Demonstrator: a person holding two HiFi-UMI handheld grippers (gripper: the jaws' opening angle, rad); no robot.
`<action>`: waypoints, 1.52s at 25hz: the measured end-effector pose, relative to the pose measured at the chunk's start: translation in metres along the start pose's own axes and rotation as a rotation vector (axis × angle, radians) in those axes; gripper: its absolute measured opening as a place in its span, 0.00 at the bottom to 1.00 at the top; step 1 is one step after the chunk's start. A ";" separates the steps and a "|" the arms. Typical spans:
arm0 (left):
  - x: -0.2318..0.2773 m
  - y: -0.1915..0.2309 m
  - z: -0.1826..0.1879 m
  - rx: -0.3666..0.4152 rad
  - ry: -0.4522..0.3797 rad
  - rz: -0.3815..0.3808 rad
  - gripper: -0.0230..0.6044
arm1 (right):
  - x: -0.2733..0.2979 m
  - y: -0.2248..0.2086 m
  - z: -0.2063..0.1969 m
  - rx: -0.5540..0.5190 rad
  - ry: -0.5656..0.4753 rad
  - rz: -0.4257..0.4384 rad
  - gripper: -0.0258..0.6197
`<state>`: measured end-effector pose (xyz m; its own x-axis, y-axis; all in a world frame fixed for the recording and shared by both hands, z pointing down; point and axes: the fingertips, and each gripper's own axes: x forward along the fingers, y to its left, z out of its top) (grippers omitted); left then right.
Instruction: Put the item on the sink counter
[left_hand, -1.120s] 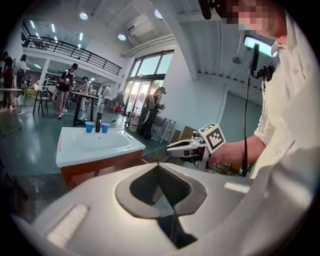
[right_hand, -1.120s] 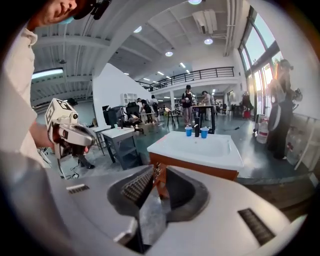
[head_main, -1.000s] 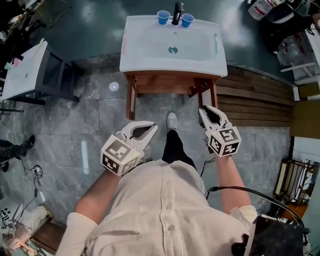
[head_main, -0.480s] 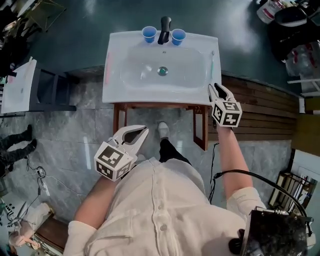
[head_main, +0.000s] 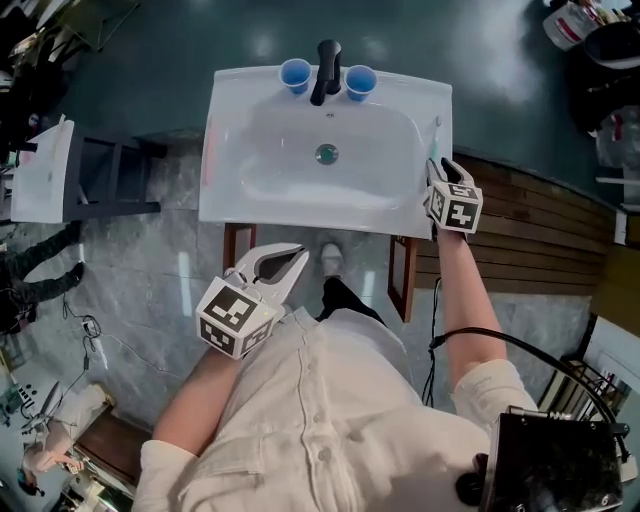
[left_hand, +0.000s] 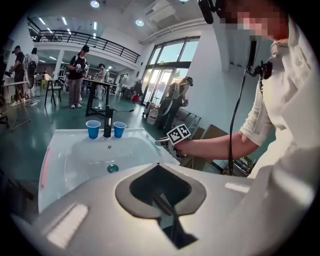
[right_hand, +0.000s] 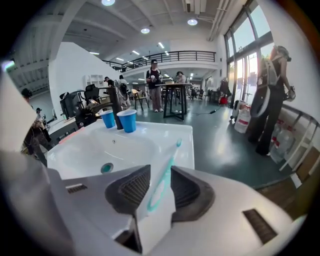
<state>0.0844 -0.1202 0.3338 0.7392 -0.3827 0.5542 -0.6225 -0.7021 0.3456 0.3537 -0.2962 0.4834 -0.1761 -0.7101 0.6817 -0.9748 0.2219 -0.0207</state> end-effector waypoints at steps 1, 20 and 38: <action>0.002 0.002 0.001 -0.001 0.005 0.003 0.04 | 0.005 -0.002 -0.001 0.005 0.010 -0.004 0.21; -0.012 0.018 0.000 -0.013 -0.007 0.018 0.04 | 0.019 -0.010 -0.015 0.095 0.065 -0.066 0.12; -0.099 -0.013 -0.061 0.035 -0.041 -0.027 0.04 | -0.079 0.097 -0.030 0.115 0.008 -0.005 0.12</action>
<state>0.0038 -0.0373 0.3207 0.7660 -0.3868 0.5135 -0.5934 -0.7327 0.3333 0.2773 -0.1987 0.4498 -0.1704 -0.7057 0.6877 -0.9851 0.1399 -0.1005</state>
